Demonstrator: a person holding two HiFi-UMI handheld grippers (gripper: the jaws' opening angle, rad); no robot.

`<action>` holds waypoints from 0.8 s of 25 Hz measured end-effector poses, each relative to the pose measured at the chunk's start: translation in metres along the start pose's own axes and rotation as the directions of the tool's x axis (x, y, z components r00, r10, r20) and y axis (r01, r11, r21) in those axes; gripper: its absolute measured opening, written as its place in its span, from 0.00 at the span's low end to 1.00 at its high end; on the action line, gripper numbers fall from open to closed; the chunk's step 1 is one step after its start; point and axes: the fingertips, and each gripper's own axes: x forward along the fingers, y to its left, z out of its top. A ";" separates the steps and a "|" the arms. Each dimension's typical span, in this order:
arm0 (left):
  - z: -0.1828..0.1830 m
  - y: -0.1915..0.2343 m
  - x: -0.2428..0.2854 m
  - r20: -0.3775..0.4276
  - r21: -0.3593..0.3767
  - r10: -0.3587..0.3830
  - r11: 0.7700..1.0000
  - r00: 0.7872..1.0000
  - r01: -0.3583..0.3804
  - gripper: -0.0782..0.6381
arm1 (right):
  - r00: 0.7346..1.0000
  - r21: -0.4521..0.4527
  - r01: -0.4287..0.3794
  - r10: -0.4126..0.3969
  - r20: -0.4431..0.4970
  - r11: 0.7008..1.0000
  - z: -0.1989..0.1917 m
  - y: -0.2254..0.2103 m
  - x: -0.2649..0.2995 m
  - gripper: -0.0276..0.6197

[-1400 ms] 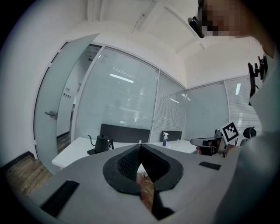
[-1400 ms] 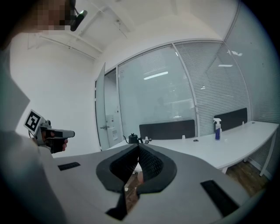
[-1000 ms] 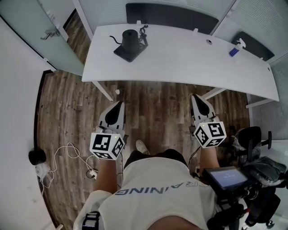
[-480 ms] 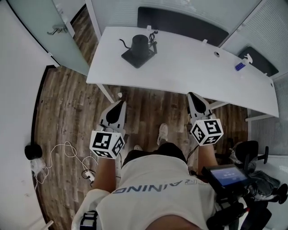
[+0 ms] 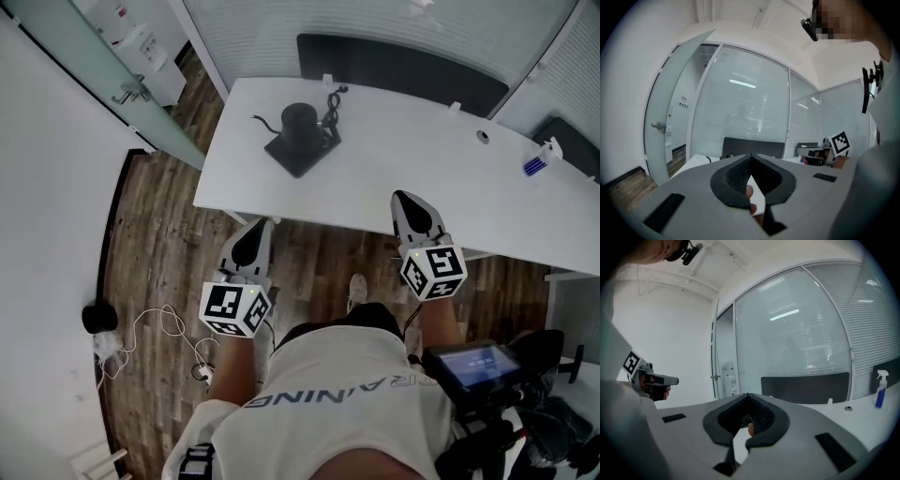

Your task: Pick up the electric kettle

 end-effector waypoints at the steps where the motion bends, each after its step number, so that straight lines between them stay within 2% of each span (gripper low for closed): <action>1: 0.002 -0.004 0.015 -0.004 0.000 0.009 1.000 1.000 -0.009 0.13 | 1.000 0.004 -0.010 0.010 -0.001 1.000 0.000 -0.014 0.009 0.06; 4: 0.005 -0.014 0.055 -0.019 -0.008 0.035 0.999 0.999 -0.035 0.13 | 0.999 0.022 -0.043 0.043 -0.005 0.999 0.000 -0.054 0.033 0.06; 10: 0.014 -0.013 0.110 -0.032 -0.024 0.116 0.993 0.993 -0.117 0.13 | 0.994 0.036 -0.102 0.103 -0.028 0.994 -0.008 -0.101 0.082 0.06; 15: 0.014 -0.003 0.134 -0.057 -0.022 0.147 0.989 0.988 -0.148 0.13 | 0.992 0.037 -0.107 0.109 -0.058 0.994 -0.027 -0.111 0.112 0.06; 20: 0.005 0.023 0.150 -0.060 -0.030 0.129 0.991 0.990 -0.131 0.13 | 0.991 0.030 -0.098 0.101 -0.089 0.995 -0.042 -0.104 0.139 0.06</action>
